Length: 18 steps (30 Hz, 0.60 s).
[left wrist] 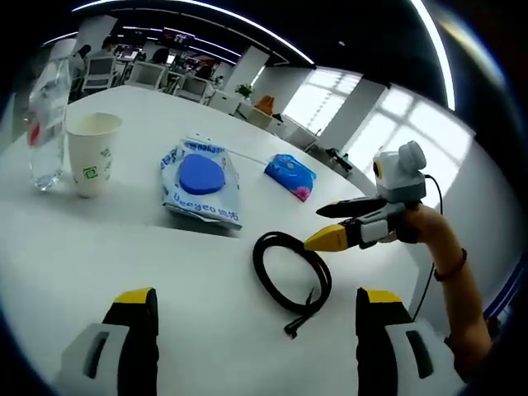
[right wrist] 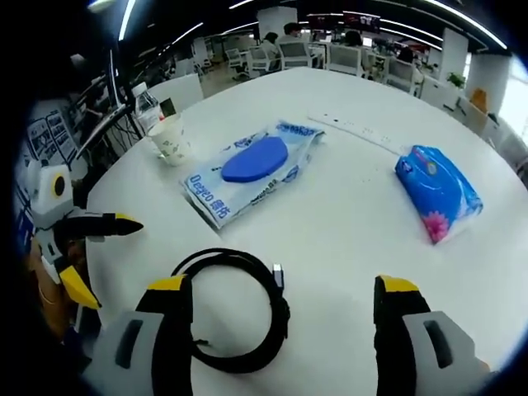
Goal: Arrange the tabletop items into an orderly group along one side of the table until the central work area is clear of visible clutter.
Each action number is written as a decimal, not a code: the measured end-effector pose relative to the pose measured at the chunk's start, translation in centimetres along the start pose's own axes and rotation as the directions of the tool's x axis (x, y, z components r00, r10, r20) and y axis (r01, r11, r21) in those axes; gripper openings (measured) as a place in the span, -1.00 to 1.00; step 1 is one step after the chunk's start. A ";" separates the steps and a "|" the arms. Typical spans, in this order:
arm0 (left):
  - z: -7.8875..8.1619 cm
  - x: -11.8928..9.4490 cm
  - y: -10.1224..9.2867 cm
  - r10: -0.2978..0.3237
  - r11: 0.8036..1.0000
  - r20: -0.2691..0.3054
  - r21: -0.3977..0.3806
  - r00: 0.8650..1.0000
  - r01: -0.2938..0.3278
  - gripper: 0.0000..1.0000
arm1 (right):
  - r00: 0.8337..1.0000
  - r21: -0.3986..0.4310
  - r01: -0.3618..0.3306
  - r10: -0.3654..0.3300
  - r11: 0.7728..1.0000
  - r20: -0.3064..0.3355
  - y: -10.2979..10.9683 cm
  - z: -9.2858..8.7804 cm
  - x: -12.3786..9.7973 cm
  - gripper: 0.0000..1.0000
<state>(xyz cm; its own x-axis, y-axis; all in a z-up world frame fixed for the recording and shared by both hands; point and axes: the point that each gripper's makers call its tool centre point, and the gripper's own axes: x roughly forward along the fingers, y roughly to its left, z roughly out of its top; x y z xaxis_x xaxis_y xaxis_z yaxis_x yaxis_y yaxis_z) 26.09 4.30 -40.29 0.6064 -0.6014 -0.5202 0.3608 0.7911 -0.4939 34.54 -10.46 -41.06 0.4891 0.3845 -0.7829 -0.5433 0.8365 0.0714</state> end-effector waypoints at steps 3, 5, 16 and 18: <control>0.2 -0.1 0.5 0.005 1.000 0.009 -0.021 1.000 -0.005 0.99 | 1.000 0.015 0.000 0.000 1.000 0.012 -0.2 0.4 0.1 0.70; 0.2 -0.1 0.5 0.010 1.000 0.015 -0.029 1.000 -0.009 0.99 | 1.000 0.022 -0.005 0.005 1.000 0.023 -0.2 0.7 0.1 0.70; 0.7 0.1 0.7 0.005 0.996 0.032 -0.091 0.999 -0.002 0.96 | 0.998 0.041 -0.013 0.011 0.999 0.060 -0.2 2.1 0.5 0.51; 0.7 0.1 0.3 -0.004 0.994 0.041 -0.107 0.999 0.008 0.96 | 0.998 0.040 -0.013 0.010 0.999 0.063 -0.1 2.3 0.6 0.50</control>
<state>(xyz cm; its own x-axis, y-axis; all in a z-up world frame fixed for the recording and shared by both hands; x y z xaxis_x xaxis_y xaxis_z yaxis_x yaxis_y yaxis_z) 26.77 4.58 -39.97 0.6334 -0.5993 -0.4896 0.2878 0.7697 -0.5698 36.48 -9.41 -40.12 0.5257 0.4168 -0.7416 -0.5219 0.8464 0.1057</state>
